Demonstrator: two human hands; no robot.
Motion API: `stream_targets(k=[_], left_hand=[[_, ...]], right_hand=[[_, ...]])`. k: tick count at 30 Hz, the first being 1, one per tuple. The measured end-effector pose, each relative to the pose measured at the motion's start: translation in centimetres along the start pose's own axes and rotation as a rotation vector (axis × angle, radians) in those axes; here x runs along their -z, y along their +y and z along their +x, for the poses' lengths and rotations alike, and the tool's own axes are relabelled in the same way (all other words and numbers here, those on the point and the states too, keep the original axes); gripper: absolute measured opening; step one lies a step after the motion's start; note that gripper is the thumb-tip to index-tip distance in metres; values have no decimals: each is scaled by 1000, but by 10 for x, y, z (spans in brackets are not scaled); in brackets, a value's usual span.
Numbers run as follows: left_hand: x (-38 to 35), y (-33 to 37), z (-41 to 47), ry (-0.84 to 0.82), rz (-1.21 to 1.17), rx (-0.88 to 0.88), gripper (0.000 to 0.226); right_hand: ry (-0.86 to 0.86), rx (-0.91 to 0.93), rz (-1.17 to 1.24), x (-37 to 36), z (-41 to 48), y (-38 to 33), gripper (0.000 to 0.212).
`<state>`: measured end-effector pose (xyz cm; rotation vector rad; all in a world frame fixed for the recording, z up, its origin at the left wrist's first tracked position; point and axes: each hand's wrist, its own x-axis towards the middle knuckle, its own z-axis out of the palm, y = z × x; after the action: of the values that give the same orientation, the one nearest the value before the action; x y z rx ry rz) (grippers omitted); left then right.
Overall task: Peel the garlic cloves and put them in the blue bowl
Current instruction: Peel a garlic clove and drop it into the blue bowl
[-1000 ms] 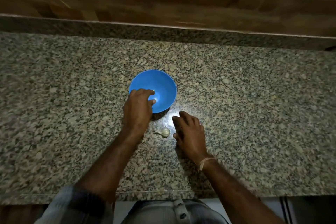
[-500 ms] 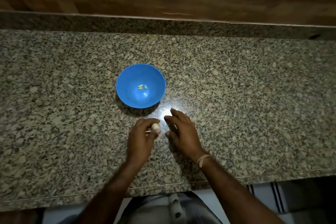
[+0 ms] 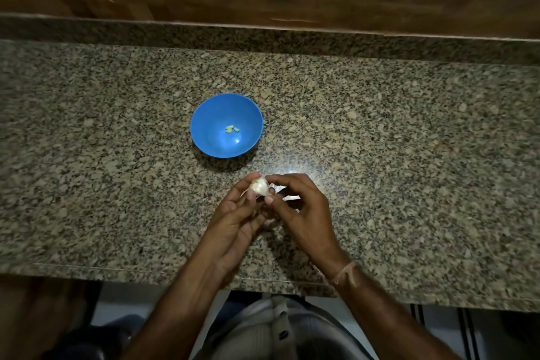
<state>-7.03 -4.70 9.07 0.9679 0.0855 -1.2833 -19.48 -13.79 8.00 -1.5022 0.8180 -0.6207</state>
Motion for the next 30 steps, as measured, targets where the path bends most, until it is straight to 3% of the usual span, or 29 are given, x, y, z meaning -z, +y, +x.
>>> stream_targets(k=[4, 19, 30], left_hand=[[-11, -8, -11, 39, 28, -46, 35], [-26, -14, -25, 95, 174, -148, 39], [-19, -23, -27, 155, 278, -197, 31]], right_hand=[[-2, 101, -52, 6, -7, -6, 31], [-46, 403, -354, 25, -14, -7, 26], [-46, 445, -583, 19, -26, -1, 28]])
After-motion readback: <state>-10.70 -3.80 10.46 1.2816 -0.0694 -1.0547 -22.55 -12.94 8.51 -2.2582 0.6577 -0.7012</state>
